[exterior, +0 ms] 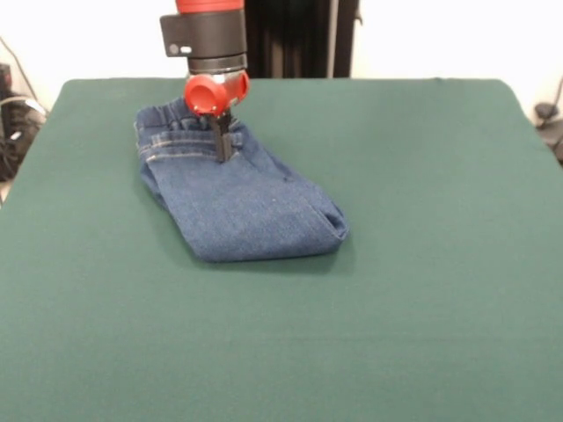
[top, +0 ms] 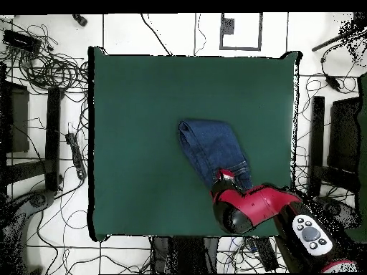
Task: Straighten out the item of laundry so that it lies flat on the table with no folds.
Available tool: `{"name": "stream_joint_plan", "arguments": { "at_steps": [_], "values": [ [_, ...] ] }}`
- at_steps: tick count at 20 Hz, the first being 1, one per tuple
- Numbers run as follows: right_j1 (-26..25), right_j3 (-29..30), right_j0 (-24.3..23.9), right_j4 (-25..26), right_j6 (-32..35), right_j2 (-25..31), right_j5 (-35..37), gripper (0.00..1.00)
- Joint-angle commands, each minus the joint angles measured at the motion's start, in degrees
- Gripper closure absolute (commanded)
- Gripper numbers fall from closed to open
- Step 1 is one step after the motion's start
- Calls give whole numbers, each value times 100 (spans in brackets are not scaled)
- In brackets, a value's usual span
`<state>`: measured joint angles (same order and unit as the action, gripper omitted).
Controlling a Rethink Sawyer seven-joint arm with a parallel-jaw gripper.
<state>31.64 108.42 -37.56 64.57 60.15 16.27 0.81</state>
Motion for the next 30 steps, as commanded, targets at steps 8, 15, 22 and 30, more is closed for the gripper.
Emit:
{"name": "stream_joint_plan", "arguments": {
  "at_steps": [8, 15, 22, 30],
  "values": [
    [-435, -524, 279, -252, 858, 49, 62, 0],
    [-403, -459, 200, -339, 733, 190, 258, 0],
    [-572, -798, 811, -517, 1071, -502, 597, 0],
    [-1112, -997, 870, -1444, 963, -933, 1469, 0]
  ]
}}
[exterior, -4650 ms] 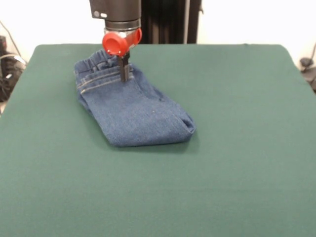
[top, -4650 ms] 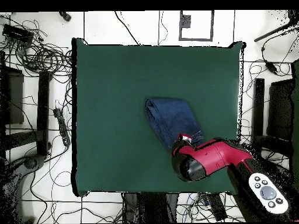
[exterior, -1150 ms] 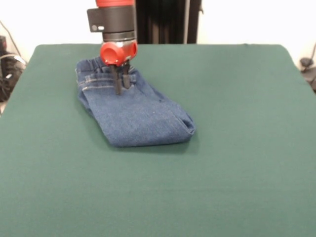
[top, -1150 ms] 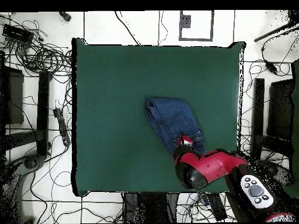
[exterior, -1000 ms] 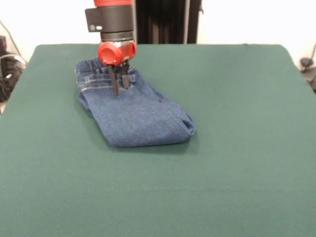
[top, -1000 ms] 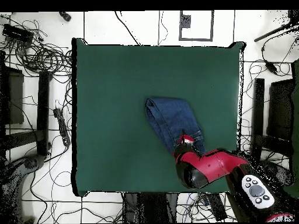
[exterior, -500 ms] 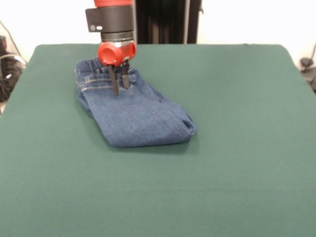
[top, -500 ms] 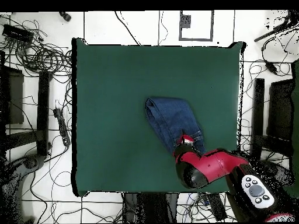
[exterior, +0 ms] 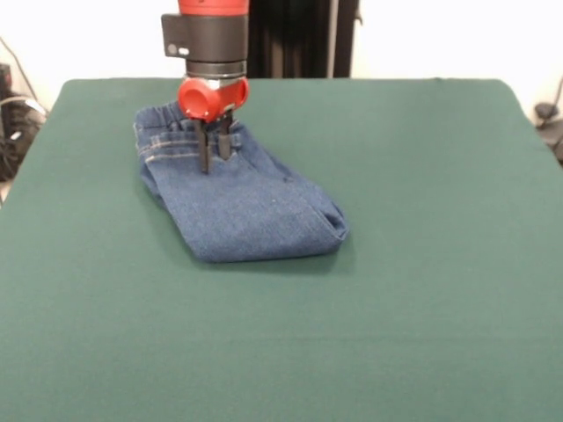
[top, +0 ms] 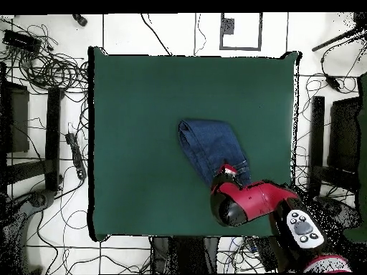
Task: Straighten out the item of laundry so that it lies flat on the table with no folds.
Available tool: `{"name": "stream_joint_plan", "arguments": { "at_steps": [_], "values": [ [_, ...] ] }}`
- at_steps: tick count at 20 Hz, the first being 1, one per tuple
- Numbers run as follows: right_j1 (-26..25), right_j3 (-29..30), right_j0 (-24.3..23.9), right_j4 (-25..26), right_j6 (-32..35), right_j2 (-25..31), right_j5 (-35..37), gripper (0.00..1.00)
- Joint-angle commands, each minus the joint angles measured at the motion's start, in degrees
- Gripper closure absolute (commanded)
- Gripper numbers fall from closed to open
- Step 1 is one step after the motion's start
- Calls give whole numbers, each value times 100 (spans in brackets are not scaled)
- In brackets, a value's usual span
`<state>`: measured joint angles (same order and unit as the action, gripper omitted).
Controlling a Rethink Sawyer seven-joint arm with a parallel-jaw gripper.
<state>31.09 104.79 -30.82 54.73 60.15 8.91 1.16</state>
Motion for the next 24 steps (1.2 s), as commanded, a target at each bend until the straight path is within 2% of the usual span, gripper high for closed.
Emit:
{"name": "stream_joint_plan", "arguments": {
  "at_steps": [1, 7, 13, 24],
  "values": [
    [-1065, -639, 242, -507, 909, -246, 1459, 0],
    [-1170, -677, 312, -916, 702, -406, 1682, 0],
    [-1379, -718, 189, -1287, 436, -448, 2247, 0],
    [-1829, -1001, 96, -1707, -4, -479, 3113, 0]
  ]
}}
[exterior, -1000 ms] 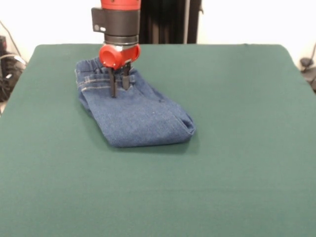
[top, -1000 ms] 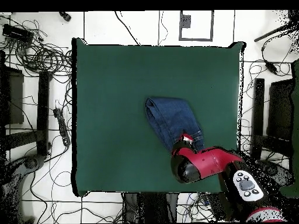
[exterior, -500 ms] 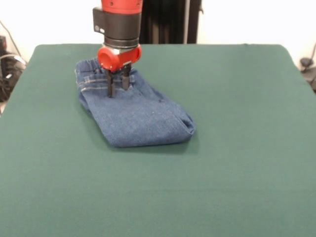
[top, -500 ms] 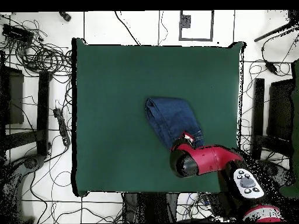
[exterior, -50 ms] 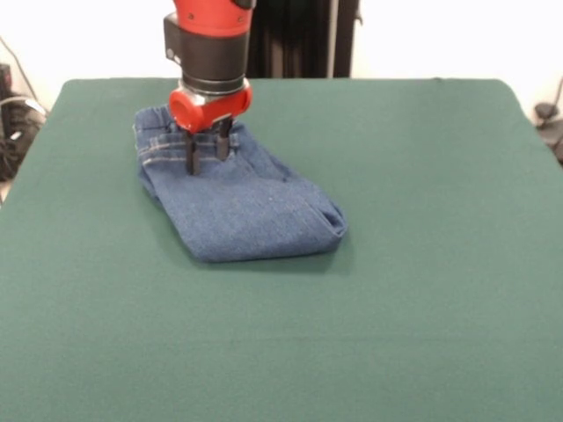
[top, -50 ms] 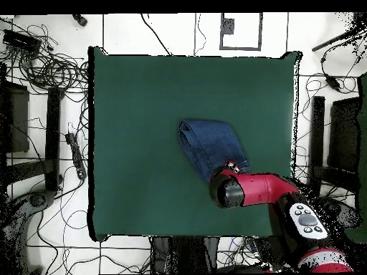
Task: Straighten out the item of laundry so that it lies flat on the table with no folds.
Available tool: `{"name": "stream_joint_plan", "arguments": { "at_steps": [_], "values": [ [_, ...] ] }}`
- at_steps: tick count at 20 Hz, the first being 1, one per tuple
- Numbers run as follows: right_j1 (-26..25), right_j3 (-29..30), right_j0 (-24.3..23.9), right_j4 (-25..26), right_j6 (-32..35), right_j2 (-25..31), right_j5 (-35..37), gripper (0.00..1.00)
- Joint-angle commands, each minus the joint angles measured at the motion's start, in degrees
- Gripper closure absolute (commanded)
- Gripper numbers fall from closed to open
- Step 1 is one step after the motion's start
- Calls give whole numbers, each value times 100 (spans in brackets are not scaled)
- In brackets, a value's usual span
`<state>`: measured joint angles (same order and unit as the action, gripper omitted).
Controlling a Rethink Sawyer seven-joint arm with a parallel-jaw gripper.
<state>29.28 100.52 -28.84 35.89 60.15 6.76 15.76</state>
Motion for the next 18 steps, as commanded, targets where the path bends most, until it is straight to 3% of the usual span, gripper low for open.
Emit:
{"name": "stream_joint_plan", "arguments": {
  "at_steps": [1, 10, 11, 18],
  "values": [
    [-1722, -622, -105, 164, -73, -249, 1744, 0],
    [-1875, -672, -139, 287, -137, -225, 1754, 0],
    [-1861, -665, -138, 351, -120, -200, 1735, 100],
    [-1839, -662, -134, 421, -67, -185, 1674, 100]
  ]
}}
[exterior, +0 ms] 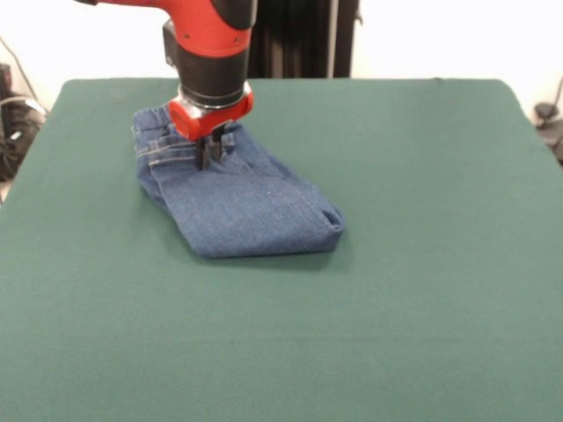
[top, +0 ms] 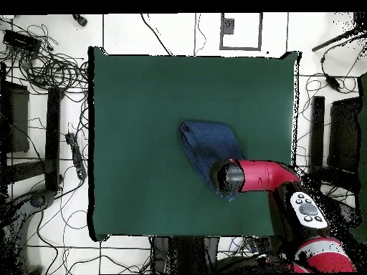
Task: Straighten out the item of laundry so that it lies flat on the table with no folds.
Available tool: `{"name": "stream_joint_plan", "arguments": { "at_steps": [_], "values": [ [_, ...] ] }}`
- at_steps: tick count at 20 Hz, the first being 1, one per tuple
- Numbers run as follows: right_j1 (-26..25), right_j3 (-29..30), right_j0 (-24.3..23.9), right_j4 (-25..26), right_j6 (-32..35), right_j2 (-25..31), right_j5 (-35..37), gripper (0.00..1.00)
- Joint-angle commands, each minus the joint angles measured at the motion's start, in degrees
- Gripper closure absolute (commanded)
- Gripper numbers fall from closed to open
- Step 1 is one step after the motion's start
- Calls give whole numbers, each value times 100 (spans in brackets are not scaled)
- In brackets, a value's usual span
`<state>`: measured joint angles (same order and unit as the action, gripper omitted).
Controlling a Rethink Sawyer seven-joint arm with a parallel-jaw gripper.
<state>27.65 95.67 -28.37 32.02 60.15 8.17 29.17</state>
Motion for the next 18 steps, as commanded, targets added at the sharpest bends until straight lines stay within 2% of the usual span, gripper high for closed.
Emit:
{"name": "stream_joint_plan", "arguments": {
  "at_steps": [1, 8, 18],
  "values": [
    [-1675, -178, -182, 811, -69, -320, 333, 100],
    [-1556, -131, -152, 807, -105, -248, 316, 100],
    [-937, 304, -66, 741, -7, -127, 112, 100]
  ]
}}
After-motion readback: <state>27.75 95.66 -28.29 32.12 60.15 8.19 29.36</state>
